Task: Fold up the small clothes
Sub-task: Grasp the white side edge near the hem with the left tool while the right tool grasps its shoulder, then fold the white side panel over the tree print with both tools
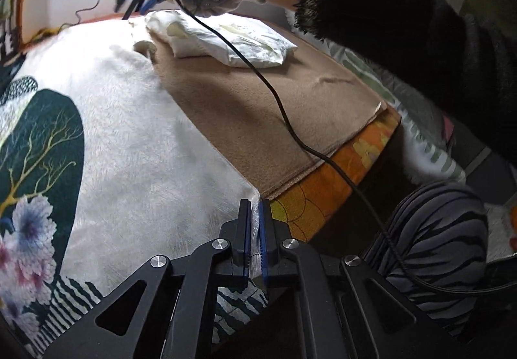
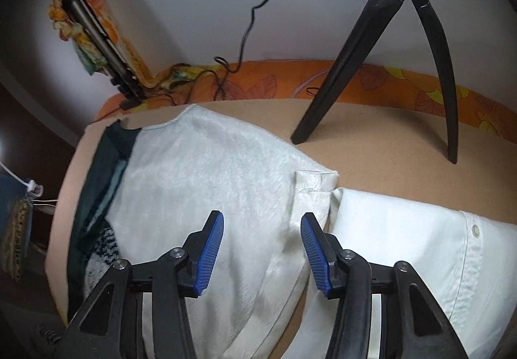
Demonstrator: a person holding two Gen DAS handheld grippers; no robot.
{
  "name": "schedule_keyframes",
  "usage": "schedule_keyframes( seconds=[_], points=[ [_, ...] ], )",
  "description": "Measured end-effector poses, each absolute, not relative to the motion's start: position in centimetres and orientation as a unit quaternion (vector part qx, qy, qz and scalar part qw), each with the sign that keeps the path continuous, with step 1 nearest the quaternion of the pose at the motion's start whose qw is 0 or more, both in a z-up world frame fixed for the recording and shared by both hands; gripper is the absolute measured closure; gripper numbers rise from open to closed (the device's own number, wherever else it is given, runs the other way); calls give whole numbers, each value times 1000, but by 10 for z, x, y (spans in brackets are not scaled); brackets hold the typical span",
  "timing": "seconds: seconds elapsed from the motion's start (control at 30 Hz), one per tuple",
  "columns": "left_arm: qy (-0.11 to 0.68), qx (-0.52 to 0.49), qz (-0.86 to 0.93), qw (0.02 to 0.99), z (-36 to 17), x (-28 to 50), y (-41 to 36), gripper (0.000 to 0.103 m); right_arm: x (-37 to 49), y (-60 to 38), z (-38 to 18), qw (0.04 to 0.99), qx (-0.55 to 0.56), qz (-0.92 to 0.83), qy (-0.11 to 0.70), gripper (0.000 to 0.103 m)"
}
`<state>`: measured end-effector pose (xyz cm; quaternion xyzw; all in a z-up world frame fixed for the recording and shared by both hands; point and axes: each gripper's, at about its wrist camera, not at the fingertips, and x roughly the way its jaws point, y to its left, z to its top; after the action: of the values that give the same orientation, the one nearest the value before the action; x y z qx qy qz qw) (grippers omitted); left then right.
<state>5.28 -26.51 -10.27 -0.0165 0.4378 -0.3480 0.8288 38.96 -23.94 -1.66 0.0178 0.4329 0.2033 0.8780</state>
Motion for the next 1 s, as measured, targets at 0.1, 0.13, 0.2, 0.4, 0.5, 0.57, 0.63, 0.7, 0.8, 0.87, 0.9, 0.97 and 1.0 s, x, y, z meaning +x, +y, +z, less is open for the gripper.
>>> schedule_keyframes(
  seconds=[0.1,0.13,0.2,0.4,0.5,0.57,0.63,0.7,0.8,0.87,0.9,0.97,1.0],
  points=[
    [438,-45,-349,827,-102,53,-260,100,406,-235,-25,881,-1,159,445,54],
    [437,-48,-349,827,-102,53,-259,100,409,-234,-26,882,-6,153,445,54],
    [436,-52,-350,827,-102,53,-259,100,415,-227,-27,882,-24,142,448,55],
    [437,-81,-348,825,-104,54,-251,100,420,-218,-36,879,-57,124,458,59],
    [438,-99,-343,825,-105,54,-243,100,422,-224,-33,882,-44,106,457,78],
    [440,-108,-339,825,-106,53,-239,100,422,-230,-31,883,-33,106,457,96],
    [439,-114,-335,826,-106,52,-234,101,420,-238,-25,885,-16,112,451,100],
    [436,-119,-332,828,-105,51,-230,101,416,-244,-17,890,-3,114,442,101],
    [431,-123,-329,831,-102,50,-226,101,409,-249,-2,898,20,124,421,102],
    [428,-126,-328,833,-101,48,-223,101,404,-247,8,902,21,129,411,102],
    [427,-128,-327,833,-101,47,-222,101,400,-246,14,905,22,134,404,102],
    [423,-133,-325,835,-99,45,-217,101,394,-240,24,907,25,145,394,102],
    [422,-136,-324,836,-99,44,-213,101,390,-235,30,909,23,150,388,102]
  ],
)
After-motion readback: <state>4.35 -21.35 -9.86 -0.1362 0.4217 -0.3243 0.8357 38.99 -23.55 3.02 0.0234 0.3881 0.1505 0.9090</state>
